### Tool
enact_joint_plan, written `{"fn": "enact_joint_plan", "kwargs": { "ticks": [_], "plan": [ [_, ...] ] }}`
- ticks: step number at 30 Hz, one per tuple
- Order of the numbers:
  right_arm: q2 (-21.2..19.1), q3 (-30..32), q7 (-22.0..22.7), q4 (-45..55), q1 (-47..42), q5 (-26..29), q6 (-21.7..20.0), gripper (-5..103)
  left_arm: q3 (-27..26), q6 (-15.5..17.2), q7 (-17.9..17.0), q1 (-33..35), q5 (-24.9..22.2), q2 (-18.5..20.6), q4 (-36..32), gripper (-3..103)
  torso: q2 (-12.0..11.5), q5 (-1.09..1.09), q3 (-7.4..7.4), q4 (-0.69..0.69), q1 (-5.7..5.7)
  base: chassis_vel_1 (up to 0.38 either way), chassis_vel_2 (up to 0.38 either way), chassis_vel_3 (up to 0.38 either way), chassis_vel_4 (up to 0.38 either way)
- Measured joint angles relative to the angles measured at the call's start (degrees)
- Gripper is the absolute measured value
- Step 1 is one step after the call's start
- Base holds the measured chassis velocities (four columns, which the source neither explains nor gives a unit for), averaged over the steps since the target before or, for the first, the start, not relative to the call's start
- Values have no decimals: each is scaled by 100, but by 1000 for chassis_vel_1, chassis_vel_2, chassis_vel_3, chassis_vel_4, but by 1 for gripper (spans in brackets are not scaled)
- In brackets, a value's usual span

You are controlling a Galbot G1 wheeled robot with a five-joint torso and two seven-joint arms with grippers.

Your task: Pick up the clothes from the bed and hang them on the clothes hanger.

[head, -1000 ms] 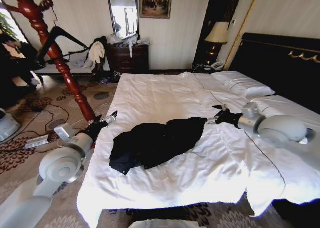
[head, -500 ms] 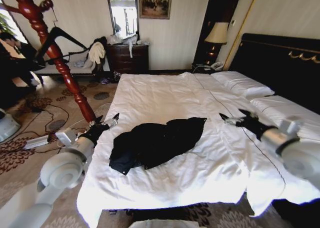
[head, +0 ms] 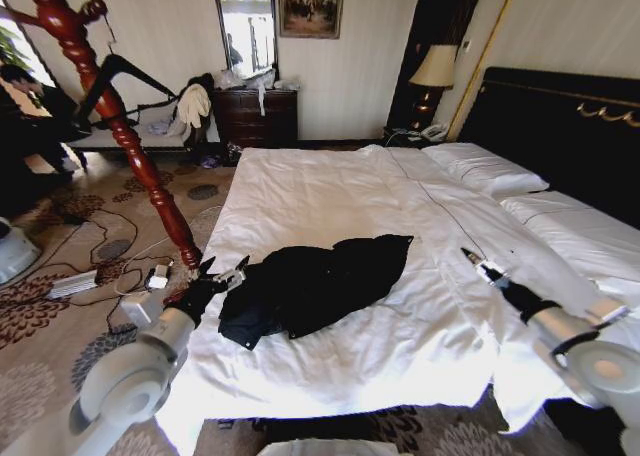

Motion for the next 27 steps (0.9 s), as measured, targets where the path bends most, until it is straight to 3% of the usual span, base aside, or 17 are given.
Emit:
{"fn": "enact_joint_plan", "kwargs": {
  "ticks": [4, 9, 14, 18, 27],
  "plan": [
    [273, -368, -488, -489, 459, -989, 456, 100, -252, -44, 62, 326, 255, -356, -19, 100, 0, -2, -1, -7, 0, 0, 0, 0, 0],
    [465, -889, -1077, -950, 1142, -626, 666, 100, -352, -129, 207, 748, 610, -730, -9, 100, 0, -2, 0, -2, -1, 0, 0, 0, 0],
    [533, -1184, -1428, -1216, 1491, -546, 699, 100, -498, -241, 381, 970, 698, -721, -9, 100, 0, -2, 0, -1, 0, 0, 0, 0, 0],
    [568, -1643, -2781, -1927, 1894, -948, 818, 100, -619, -618, 926, 1268, 829, -737, -11, 100, -1, -1, 0, -6, 0, 0, 0, 0, 0],
    [530, -1986, -3499, -3056, 2582, -1337, 957, 100, -682, -688, 1106, 1632, 991, -1017, -12, 100, -1, 0, 1, -3, 0, 0, 0, 0, 0]
  ]
}}
